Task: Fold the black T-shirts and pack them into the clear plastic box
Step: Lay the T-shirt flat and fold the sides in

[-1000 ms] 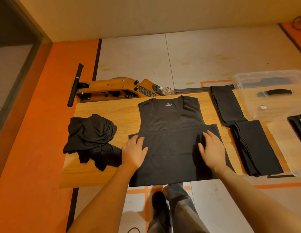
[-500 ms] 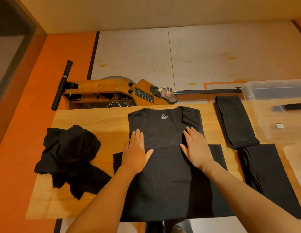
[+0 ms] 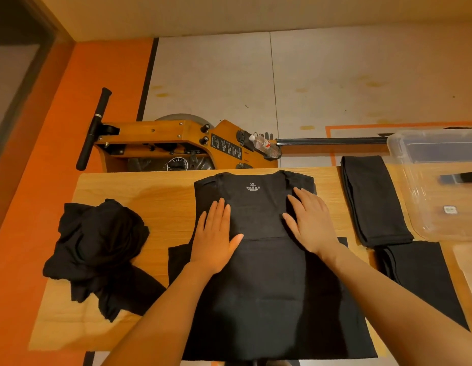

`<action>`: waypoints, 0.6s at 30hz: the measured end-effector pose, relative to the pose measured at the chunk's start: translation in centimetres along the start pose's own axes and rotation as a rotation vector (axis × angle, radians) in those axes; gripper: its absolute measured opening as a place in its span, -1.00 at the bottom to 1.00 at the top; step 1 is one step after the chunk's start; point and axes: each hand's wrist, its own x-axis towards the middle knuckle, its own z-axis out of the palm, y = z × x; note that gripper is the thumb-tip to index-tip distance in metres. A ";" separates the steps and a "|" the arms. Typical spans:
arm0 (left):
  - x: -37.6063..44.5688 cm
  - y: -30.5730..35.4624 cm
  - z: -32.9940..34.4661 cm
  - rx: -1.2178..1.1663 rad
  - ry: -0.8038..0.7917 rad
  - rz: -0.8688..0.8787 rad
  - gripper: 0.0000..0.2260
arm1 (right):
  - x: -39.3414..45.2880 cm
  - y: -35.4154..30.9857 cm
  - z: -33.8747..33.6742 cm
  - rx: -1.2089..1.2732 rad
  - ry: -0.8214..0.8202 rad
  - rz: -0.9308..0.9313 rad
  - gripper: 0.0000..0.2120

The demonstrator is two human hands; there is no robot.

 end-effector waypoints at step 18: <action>7.3 4.1 0.4 0.024 0.079 0.200 -0.32 | 4.4 3.2 1.3 -0.074 0.013 -0.035 -0.16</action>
